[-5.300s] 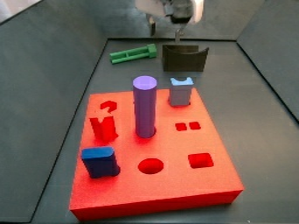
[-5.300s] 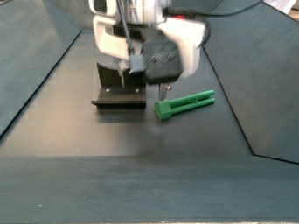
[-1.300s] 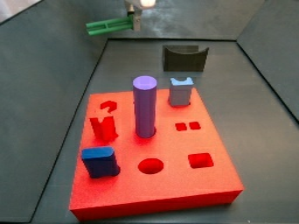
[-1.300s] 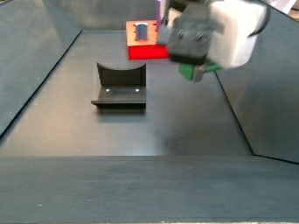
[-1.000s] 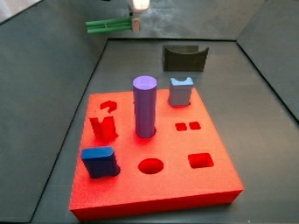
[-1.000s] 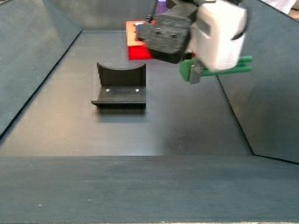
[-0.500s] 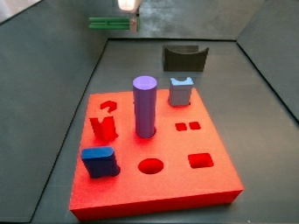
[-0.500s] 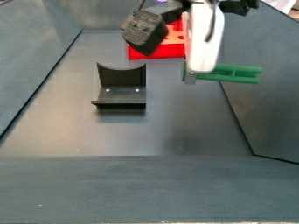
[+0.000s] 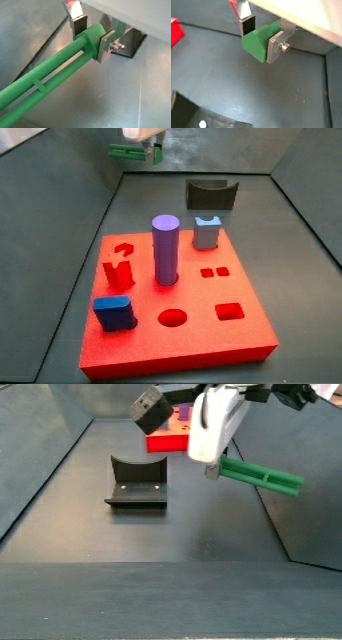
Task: Pick up the 3 prong object. Move up. Rotate the 3 prong object. Place the 3 prong object on the fixture. Regrasp the 3 prong object. Move to above the board. Insert the 3 prong object.
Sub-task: Rotate the 3 prong object.
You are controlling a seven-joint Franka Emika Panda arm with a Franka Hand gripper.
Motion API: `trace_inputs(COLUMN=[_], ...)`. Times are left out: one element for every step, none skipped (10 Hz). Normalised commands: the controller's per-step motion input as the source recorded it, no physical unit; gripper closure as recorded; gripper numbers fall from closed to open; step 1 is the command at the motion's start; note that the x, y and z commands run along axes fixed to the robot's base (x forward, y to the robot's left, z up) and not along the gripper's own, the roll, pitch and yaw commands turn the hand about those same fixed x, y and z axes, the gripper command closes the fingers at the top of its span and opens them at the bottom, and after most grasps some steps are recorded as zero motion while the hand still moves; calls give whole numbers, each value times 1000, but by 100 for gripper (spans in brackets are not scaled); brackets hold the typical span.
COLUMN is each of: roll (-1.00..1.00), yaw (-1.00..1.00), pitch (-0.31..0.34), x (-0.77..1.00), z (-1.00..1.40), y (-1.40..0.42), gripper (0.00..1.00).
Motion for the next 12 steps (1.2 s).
trace_inputs(roll=[-10,-11,-12,-13,-14,-15,-17,-18,-20,-24,-27,-33], yaw=[-1000,-1000,-1000,-1000,-1000,-1000,-1000,-1000,-1000,-1000,-1000,-1000], pitch=[-2,-2,-2,-2,-2,-2,-3,-3,-3,-4,-4,-5], x=[30,29,29,29,29,29,29,29,29,29,29,29], z=[-25,-25,-25,-25,-25,-25,-25,-25,-25,-25,-25,-25], y=[14,15,15,15,15,15,16,16,16,16,16,16], gripper=[100,100,100,100,100,100,100,100,100,100,100,100])
